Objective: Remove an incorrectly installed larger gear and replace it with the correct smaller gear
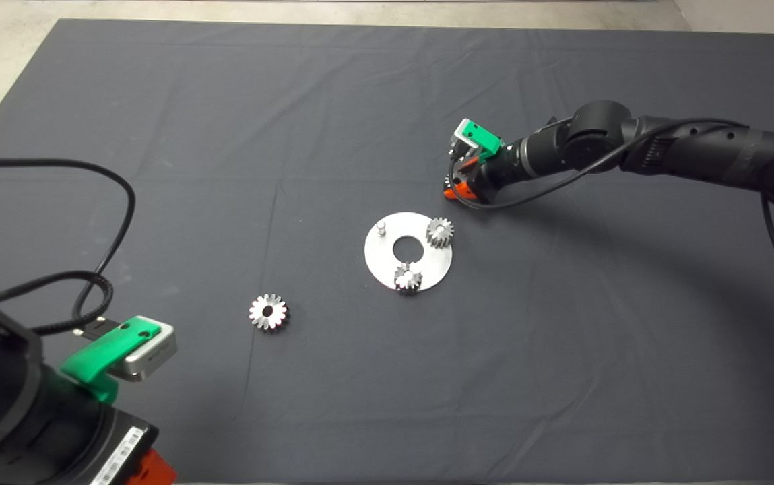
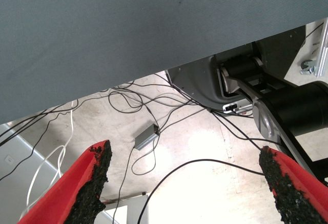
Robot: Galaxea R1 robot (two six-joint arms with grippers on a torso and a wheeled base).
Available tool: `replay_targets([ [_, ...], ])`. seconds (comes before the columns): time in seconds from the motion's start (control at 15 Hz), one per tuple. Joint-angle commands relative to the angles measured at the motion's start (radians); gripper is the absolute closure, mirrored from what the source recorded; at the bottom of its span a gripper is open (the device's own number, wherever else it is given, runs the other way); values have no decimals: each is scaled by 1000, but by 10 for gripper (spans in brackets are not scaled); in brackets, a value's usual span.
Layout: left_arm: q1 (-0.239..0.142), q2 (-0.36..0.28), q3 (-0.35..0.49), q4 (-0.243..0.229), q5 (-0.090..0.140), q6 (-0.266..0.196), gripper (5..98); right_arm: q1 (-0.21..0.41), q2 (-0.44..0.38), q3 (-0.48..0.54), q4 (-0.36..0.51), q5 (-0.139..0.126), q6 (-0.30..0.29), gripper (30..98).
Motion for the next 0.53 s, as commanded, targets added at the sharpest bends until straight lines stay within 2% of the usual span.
replay_targets([
  [0.0, -12, -5, -4, -22, -1, 0, 304, 13, 2, -1, -36, 4, -7, 730],
  [0.13, -12, -6, -4, -22, 1, 0, 304, 8, 4, 0, -36, 4, -9, 769],
  [0.33, -12, -6, -4, -21, 1, 0, 304, 8, 4, 3, -38, 4, -7, 777],
  [0.47, -12, -6, -4, -22, 1, 0, 304, 8, 4, 3, -38, 4, -7, 830],
])
